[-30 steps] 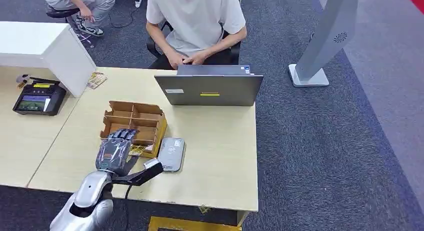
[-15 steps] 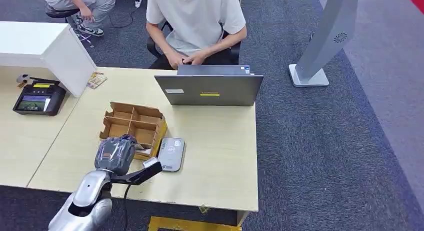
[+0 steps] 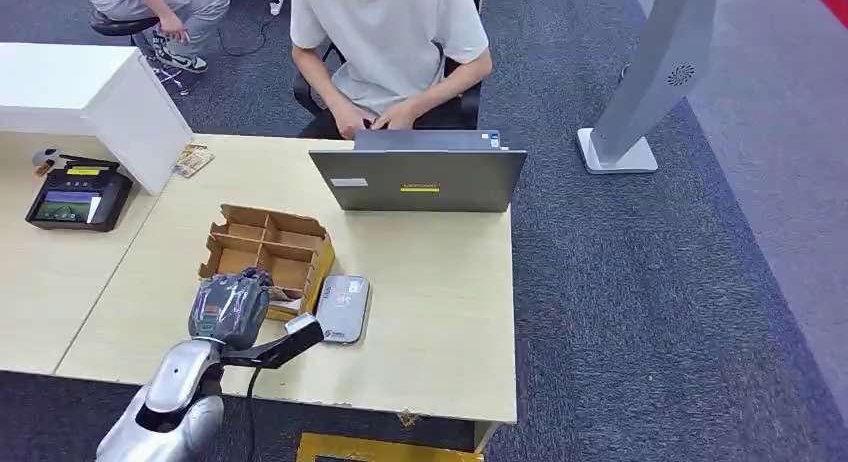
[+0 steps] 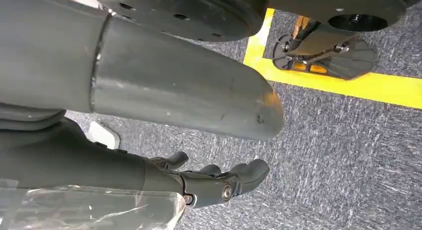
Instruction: Pass the card to the sensor for recognition and then transmit it.
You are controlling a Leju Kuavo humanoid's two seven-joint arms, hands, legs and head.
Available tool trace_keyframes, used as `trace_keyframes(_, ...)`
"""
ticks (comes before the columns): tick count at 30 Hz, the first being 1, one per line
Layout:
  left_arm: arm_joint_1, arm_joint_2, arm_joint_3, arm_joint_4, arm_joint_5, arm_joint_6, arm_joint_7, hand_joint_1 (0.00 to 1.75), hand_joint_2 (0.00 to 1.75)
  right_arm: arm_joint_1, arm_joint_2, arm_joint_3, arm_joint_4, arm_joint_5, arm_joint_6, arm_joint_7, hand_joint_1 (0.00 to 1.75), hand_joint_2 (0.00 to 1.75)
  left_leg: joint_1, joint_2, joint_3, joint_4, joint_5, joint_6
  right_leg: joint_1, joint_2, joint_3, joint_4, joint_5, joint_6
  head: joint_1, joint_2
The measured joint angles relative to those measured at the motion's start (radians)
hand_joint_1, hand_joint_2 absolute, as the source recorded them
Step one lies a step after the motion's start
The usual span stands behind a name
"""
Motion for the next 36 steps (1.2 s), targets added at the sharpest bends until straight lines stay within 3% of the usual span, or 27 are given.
trace_keyframes(19, 0.0, -0.001, 0.0, 0.002, 0.001, 0.003, 0.0, 1.75, 1.75, 0.001, 0.0, 0.0, 0.0, 0.0, 0.0, 0.0, 0.0, 0.0, 0.0, 0.0, 0.0, 0.0, 0.0, 0.0, 0.0, 0.0, 0.0, 0.0, 0.0, 0.0, 0.0, 0.0)
trace_keyframes(30, -0.011, -0.011, 0.01, -0.013, -0.01, 0.077, -0.008, 1.75, 1.75, 0.001, 0.0, 0.0, 0.0, 0.004, -0.001, -0.004, 0.0, 0.0, 0.0, 0.0, 0.0, 0.0, 0.0, 0.0, 0.0, 0.0, 0.0, 0.0, 0.0, 0.0, 0.0, 0.0)
trace_keyframes(32, -0.018, -0.011, 0.011, -0.033, 0.003, 0.108, -0.023, 1.75, 1.75, 0.001, 0.0, 0.0, 0.0, 0.004, -0.011, -0.004, 0.0, 0.0, 0.0, 0.0, 0.0, 0.0, 0.0, 0.0, 0.0, 0.0, 0.0, 0.0, 0.0, 0.0, 0.0, 0.0)
trace_keyframes(35, -0.051, -0.011, 0.013, -0.097, 0.09, 0.271, -0.107, 1.75, 1.75, 0.001, 0.0, 0.0, 0.0, 0.017, -0.027, -0.008, 0.0, 0.0, 0.0, -0.001, 0.0, 0.001, 0.001, 0.0, 0.0, -0.001, 0.0, 0.0, 0.0, 0.0, 0.0, 0.0)
trace_keyframes(36, -0.075, -0.01, 0.013, -0.125, 0.107, 0.276, -0.106, 1.75, 1.75, 0.0, 0.0, 0.0, 0.0, 0.02, -0.029, -0.009, 0.0, 0.0, 0.0, -0.003, -0.001, 0.001, 0.001, 0.001, 0.0, -0.003, 0.001, 0.0, 0.0, 0.0, 0.0, 0.0)
